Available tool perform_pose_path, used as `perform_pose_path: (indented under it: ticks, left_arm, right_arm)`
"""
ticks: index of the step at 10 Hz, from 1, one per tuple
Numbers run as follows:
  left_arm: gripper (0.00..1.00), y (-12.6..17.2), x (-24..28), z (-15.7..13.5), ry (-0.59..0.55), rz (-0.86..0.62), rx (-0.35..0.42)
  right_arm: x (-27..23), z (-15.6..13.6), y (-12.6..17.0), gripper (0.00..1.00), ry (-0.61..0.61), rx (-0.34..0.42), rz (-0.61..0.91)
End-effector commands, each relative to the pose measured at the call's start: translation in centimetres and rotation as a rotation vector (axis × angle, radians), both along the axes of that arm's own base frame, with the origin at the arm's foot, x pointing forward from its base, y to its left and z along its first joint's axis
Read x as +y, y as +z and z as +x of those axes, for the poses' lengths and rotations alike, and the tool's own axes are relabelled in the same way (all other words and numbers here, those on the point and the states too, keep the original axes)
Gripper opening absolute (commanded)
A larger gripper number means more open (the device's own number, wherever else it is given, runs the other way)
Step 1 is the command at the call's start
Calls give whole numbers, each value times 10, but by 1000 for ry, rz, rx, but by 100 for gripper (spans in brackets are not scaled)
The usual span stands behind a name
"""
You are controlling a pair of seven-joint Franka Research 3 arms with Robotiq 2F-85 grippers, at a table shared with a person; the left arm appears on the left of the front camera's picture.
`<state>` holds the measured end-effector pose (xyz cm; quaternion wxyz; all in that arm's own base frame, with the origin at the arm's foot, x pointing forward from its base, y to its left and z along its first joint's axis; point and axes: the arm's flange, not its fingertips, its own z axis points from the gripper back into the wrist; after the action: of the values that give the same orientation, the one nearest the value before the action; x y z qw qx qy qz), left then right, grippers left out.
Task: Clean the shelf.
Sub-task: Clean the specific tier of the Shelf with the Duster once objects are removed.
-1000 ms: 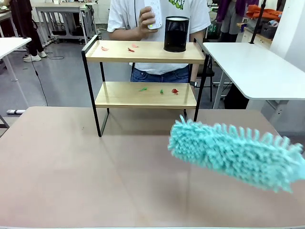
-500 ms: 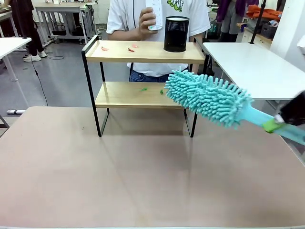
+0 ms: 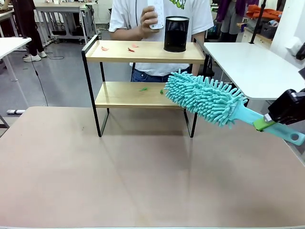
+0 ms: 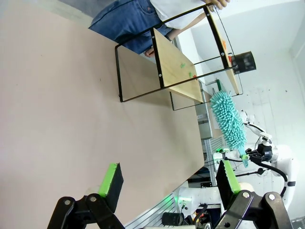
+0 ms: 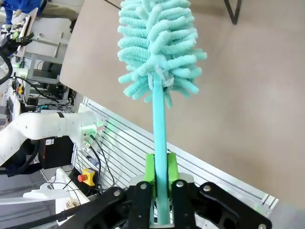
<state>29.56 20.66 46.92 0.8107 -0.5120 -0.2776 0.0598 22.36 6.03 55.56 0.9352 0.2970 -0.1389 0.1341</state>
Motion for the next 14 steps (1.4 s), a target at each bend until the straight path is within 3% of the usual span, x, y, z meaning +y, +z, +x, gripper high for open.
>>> perform_pose_path:
  ticks: [1,3,6,9,11,13,14]
  left_arm:
    - [100,0,-1,2,-2,-11,-36]
    - [100,0,-1,2,-2,-11,-36]
    - [100,0,-1,2,-2,-11,-36]
    - [100,0,-1,2,-2,-11,-36]
    - [100,0,-1,2,-2,-11,-36]
    - [100,0,-1,2,-2,-11,-36]
    - [100,0,-1,2,-2,-11,-36]
  right_arm:
    - [2,2,-2,12,-1,4,-7]
    - [31,12,-1,12,-146,-27,-69]
    - [48,28,-8,12,-266,-55,-82]
    - [84,49,-15,12,-338,-122,-129]
    - [98,73,-26,12,-361,-125,-165]
    - [113,97,-43,12,-427,-186,-182]
    - [121,104,-50,12,-400,-152,-193]
